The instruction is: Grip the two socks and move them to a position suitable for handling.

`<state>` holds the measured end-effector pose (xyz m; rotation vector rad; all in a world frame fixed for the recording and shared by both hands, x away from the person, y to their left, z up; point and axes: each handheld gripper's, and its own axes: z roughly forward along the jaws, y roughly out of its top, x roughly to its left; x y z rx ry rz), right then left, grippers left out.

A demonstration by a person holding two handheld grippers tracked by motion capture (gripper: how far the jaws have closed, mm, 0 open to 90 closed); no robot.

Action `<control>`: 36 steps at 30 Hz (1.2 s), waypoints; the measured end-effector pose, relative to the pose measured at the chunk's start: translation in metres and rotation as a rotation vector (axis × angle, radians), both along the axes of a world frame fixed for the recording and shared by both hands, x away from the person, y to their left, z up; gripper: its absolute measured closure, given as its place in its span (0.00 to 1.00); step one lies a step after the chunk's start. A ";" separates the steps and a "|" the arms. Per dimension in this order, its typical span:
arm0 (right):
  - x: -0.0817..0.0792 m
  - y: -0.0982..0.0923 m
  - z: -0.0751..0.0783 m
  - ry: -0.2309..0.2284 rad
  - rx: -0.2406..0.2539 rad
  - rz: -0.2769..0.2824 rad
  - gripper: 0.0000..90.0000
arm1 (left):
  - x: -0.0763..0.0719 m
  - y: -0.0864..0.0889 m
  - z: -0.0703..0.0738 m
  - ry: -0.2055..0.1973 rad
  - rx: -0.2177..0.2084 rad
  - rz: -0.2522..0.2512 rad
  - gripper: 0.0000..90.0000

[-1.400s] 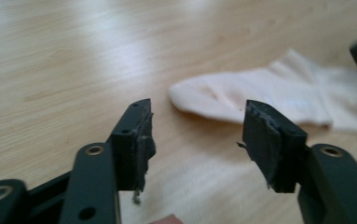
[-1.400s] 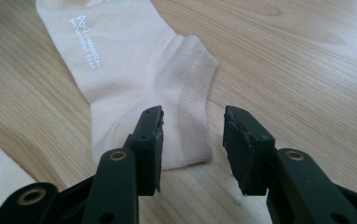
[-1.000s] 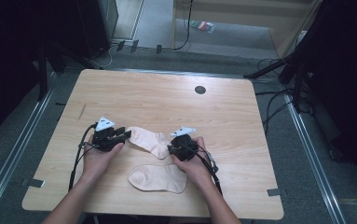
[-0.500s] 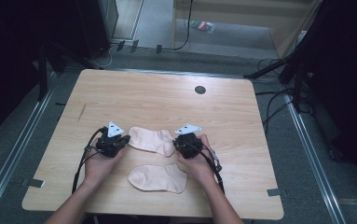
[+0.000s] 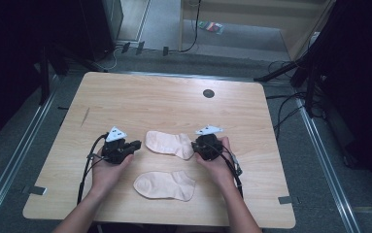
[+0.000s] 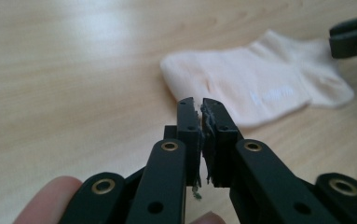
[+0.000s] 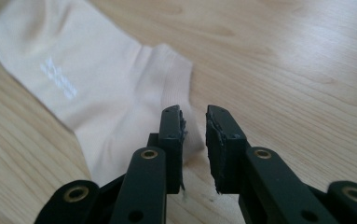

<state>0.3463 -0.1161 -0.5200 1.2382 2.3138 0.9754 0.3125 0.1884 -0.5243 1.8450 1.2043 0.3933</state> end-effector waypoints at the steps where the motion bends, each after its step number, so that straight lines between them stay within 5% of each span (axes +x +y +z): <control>1: -0.001 -0.001 0.002 0.002 0.034 -0.005 0.96 | 0.000 0.000 0.000 0.000 0.000 0.000 1.00; 2: -0.002 0.000 0.003 -0.003 0.047 -0.004 1.00 | 0.008 -0.009 0.005 -0.022 0.017 -0.016 1.00; 5: -0.004 0.007 0.003 0.004 0.049 0.019 1.00 | 0.020 -0.020 0.004 0.002 0.065 -0.042 1.00; 6: -0.004 0.016 0.000 0.027 0.038 0.044 1.00 | 0.031 -0.026 -0.005 0.051 0.120 -0.045 1.00; 8: -0.004 0.022 -0.007 0.042 -0.005 0.046 1.00 | 0.035 -0.026 -0.010 0.078 0.137 -0.047 1.00; 10: -0.003 0.024 -0.014 0.051 -0.039 0.034 1.00 | 0.032 -0.026 -0.018 0.091 0.170 -0.059 1.00; 15: -0.003 0.014 -0.016 0.032 -0.027 0.019 1.00 | 0.023 -0.022 -0.014 0.114 0.220 -0.093 1.00; 25: 0.002 0.003 -0.014 0.039 -0.042 0.019 1.00 | 0.002 -0.015 -0.016 0.121 0.162 -0.097 1.00; 27: 0.001 0.001 -0.011 0.046 -0.004 0.020 1.00 | -0.002 -0.011 -0.011 0.105 0.082 -0.102 0.97; 28: 0.000 -0.002 -0.007 0.046 0.054 0.004 1.00 | -0.002 -0.006 -0.008 0.103 0.029 -0.089 0.92; 29: 0.000 -0.002 -0.007 0.046 0.054 0.004 1.00 | -0.002 -0.006 -0.008 0.103 0.029 -0.089 0.88; 30: 0.000 -0.009 0.000 0.028 0.105 -0.039 0.98 | 0.001 0.002 -0.002 0.072 -0.018 -0.026 0.88; 31: 0.000 -0.009 0.000 0.028 0.105 -0.039 0.98 | 0.001 0.002 -0.002 0.072 -0.018 -0.026 0.86; 32: 0.003 -0.013 0.003 0.029 0.137 -0.065 0.92 | 0.008 0.007 -0.001 0.073 -0.028 0.033 0.84; 36: 0.008 -0.010 -0.003 0.077 0.129 -0.039 0.82 | 0.017 0.006 -0.009 0.127 0.022 0.038 0.79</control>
